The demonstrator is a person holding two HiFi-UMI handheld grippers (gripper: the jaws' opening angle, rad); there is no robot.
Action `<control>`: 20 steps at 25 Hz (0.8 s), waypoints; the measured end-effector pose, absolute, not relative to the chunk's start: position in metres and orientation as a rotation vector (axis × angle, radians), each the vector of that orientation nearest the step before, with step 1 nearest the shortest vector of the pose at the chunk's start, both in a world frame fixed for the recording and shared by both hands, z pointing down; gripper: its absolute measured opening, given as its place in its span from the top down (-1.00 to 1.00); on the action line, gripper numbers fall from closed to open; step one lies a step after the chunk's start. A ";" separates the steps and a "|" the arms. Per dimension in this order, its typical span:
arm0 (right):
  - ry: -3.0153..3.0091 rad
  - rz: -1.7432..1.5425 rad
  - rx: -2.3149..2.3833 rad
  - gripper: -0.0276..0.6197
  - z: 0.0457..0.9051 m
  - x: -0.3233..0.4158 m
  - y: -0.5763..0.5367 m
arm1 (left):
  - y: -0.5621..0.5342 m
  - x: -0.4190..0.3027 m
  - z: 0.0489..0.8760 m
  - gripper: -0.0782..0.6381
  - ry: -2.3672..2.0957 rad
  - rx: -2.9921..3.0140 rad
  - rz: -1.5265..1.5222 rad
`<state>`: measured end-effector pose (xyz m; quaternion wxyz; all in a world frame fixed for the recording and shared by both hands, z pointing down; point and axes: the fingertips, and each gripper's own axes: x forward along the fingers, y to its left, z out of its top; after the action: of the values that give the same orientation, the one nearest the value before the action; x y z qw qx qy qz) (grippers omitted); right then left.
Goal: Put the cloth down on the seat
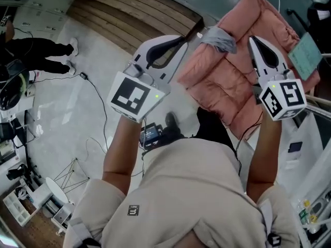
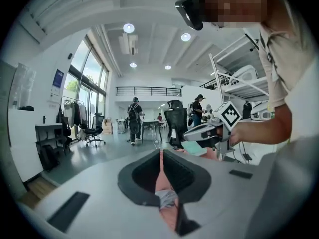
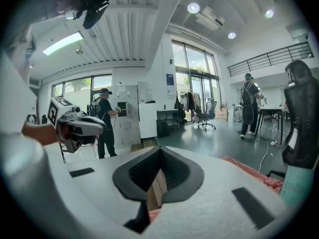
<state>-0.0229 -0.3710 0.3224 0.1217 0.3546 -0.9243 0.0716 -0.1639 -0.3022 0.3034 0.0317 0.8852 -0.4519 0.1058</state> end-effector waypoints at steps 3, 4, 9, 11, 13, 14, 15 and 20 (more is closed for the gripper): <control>-2.734 0.139 1.019 0.94 0.288 -0.031 -0.336 | -0.269 -0.173 0.276 0.72 -1.419 2.741 0.301; -2.745 0.118 1.014 0.94 0.278 -0.032 -0.326 | -0.258 -0.175 0.267 0.72 -1.429 2.748 0.296; -2.766 0.044 1.010 0.94 0.232 -0.044 -0.285 | -0.216 -0.194 0.227 0.72 -1.467 2.782 0.278; -2.775 0.029 1.004 0.95 0.218 -0.051 -0.271 | -0.201 -0.202 0.213 0.72 -1.482 2.799 0.269; -2.791 0.023 0.995 0.95 0.207 -0.056 -0.258 | -0.187 -0.207 0.201 0.72 -1.495 2.819 0.253; -2.798 0.016 0.991 0.95 0.202 -0.059 -0.252 | -0.180 -0.210 0.196 0.72 -1.500 2.828 0.247; -2.803 0.007 0.987 0.95 0.198 -0.063 -0.246 | -0.174 -0.214 0.192 0.73 -1.505 2.836 0.244; -2.818 -0.057 0.988 0.95 0.170 -0.079 -0.220 | -0.143 -0.234 0.170 0.72 -1.522 2.865 0.238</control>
<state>-0.0795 -0.2204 0.1703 0.0772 0.3296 -0.9408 -0.0190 -0.2337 -0.1431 0.1698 -0.0556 0.8793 -0.4673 0.0731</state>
